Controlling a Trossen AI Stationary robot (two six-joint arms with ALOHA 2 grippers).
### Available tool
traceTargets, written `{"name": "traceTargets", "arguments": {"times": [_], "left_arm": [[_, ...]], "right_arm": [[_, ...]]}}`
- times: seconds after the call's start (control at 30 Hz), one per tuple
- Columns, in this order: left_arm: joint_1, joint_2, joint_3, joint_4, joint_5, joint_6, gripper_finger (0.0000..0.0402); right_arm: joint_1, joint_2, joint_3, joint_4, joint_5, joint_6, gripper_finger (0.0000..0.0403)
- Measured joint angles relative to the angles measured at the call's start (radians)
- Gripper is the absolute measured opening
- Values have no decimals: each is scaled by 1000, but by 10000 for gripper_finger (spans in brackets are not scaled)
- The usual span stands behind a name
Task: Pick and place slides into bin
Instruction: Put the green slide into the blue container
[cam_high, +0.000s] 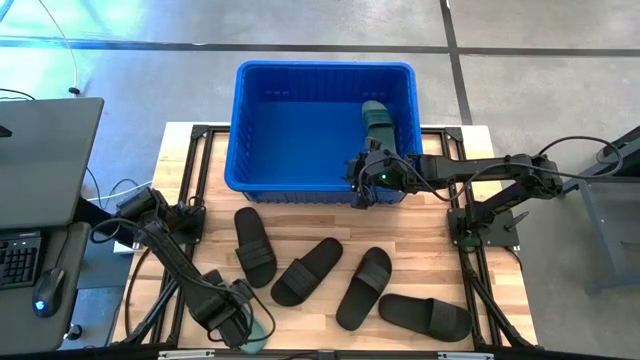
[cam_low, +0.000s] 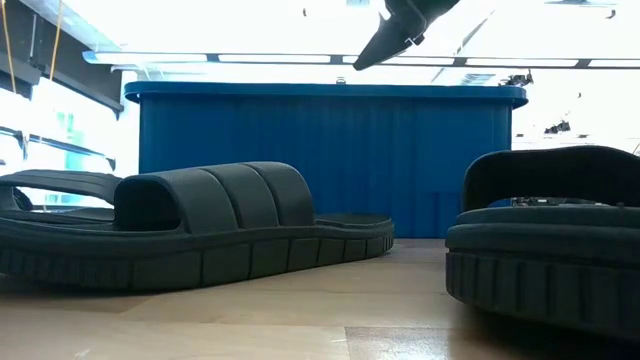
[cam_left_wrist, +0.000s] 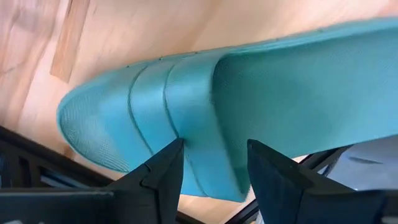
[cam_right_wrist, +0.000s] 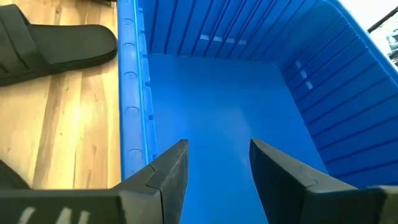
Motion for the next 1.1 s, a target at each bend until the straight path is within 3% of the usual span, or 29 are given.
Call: {"name": "traceTargets", "arguments": {"times": [0.97, 1.1], "left_arm": [[0, 0, 28, 40, -32, 26, 161], [0, 0, 29, 29, -77, 26, 161]], "right_arm": [[0, 0, 0, -1, -2, 0, 161], [0, 0, 0, -1, -2, 0, 161]]}}
